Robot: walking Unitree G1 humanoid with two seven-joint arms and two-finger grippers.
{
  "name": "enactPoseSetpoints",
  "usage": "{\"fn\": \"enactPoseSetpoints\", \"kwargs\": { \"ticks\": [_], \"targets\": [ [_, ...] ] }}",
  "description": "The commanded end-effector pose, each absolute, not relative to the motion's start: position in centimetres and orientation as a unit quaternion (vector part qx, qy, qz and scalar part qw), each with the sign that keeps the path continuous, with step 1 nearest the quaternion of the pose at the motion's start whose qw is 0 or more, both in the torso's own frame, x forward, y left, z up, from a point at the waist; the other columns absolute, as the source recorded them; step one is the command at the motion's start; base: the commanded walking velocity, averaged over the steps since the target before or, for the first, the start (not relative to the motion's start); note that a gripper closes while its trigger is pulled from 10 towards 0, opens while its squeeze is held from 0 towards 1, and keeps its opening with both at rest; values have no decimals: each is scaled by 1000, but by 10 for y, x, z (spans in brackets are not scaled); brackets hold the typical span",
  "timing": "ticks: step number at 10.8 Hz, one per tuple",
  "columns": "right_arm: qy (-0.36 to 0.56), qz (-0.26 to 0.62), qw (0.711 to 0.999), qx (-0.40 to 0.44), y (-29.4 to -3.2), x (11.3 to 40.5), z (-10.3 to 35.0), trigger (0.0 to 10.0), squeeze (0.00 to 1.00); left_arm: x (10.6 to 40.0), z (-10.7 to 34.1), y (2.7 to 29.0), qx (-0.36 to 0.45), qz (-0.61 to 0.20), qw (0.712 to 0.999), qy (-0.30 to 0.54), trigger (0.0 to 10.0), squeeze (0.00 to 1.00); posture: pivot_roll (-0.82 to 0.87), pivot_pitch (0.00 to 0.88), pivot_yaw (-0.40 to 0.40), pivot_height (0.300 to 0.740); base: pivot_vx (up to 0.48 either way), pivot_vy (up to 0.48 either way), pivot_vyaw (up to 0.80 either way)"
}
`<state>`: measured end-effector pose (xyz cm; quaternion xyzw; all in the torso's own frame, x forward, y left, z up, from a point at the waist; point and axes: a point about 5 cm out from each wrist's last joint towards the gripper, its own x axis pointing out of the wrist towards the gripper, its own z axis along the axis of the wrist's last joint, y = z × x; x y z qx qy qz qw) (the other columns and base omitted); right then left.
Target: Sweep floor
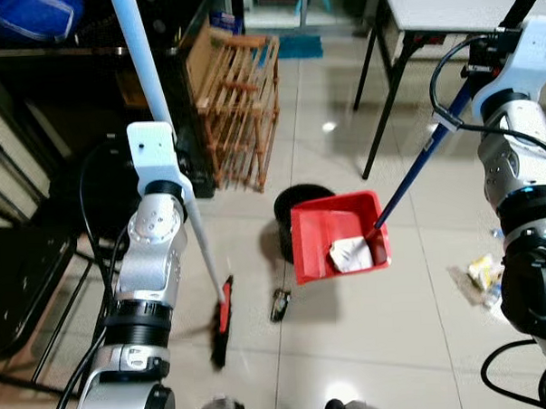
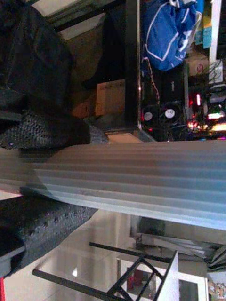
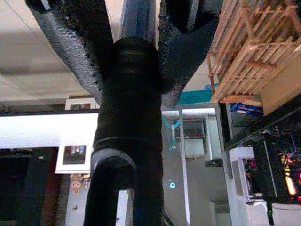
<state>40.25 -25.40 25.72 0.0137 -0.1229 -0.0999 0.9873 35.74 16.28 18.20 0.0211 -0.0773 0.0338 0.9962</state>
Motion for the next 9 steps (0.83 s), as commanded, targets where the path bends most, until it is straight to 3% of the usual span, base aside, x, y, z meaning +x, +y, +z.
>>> {"fn": "enactPoseSetpoints", "kwargs": {
  "ticks": [1, 9],
  "targets": [
    [-145, -106, 983, 22, -256, 401, 264, 10000, 0, 356, 198, 166, 27, 39, 993, -109, 10000, 0, -36, 54, 11, 740, 394, 0, 0],
    [-144, -106, 983, 33, -254, 401, 261, 10000, 0, 357, 202, 169, 28, 43, 992, -112, 10000, 0, -30, 73, 17, 740, 396, 0, 0]
  ]
}}
